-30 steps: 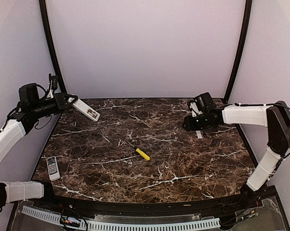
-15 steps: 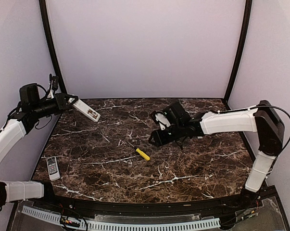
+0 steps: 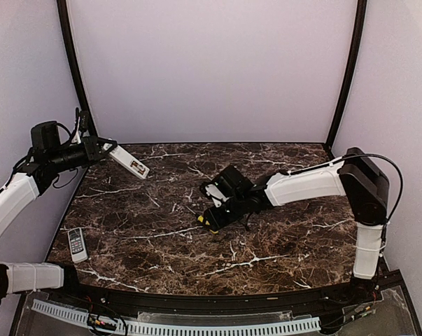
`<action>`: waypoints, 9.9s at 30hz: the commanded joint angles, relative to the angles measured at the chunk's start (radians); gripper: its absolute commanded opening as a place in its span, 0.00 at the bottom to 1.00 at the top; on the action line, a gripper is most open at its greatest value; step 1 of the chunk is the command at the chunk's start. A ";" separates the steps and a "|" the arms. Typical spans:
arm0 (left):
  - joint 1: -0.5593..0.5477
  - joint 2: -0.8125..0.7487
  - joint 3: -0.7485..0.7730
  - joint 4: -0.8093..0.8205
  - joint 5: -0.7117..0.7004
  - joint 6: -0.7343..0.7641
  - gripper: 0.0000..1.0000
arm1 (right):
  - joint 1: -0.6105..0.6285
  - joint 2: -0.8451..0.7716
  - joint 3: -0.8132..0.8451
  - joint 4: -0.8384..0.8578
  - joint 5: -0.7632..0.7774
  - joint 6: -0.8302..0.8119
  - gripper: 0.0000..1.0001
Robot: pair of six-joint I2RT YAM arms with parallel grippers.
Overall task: Unload the batteries from the remote control
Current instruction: Pick up the screwdriver from the center of the board, then place the remote control without the battery cover at the center of the board, then pass from the right arm to the left, then pass from the left arm to the right
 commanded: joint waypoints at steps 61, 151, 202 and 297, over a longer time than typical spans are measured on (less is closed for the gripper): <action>-0.511 0.665 0.345 -0.112 0.035 0.130 0.00 | -0.037 -0.491 -0.389 0.171 0.378 0.254 0.00; -0.511 0.322 0.202 0.096 -0.004 0.011 0.76 | -0.045 -0.695 -0.381 0.186 -0.135 0.024 0.00; -0.565 0.229 0.145 0.109 0.277 0.018 0.25 | -0.062 -0.507 -0.062 0.002 -0.639 0.032 0.00; -0.543 0.119 0.105 0.054 -0.170 -0.043 0.85 | -0.006 -0.655 -0.263 0.432 0.034 0.312 0.00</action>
